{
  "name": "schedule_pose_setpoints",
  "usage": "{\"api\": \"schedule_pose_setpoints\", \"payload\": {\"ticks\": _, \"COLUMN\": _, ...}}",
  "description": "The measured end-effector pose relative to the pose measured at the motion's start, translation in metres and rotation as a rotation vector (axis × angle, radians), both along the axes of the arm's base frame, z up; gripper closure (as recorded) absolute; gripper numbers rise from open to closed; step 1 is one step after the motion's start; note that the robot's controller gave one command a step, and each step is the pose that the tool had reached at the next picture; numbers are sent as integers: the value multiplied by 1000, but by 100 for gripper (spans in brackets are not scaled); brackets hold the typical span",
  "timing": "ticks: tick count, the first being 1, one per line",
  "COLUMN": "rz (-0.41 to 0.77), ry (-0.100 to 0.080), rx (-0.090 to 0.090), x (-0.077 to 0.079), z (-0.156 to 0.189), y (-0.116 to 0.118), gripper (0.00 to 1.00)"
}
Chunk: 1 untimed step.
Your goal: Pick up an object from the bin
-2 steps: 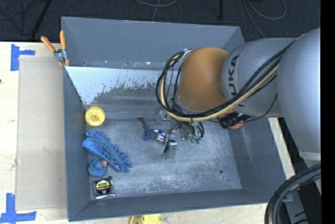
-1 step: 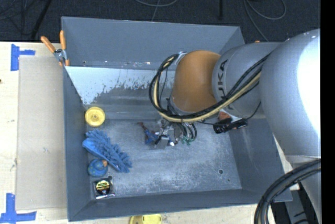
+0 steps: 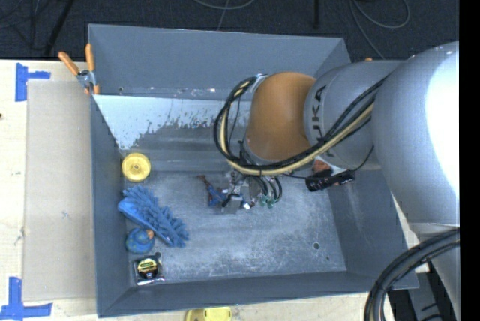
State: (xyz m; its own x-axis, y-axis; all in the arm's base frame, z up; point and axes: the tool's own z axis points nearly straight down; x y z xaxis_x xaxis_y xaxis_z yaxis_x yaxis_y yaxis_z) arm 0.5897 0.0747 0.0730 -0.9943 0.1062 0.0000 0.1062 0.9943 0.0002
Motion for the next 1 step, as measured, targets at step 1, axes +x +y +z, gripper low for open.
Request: {"api": "schedule_pose_setpoints", "payload": {"ticks": 1, "rz": -18, "ry": -2, "rx": 0, "x": 8, "z": 136, "y": 1, "gripper": 100}}
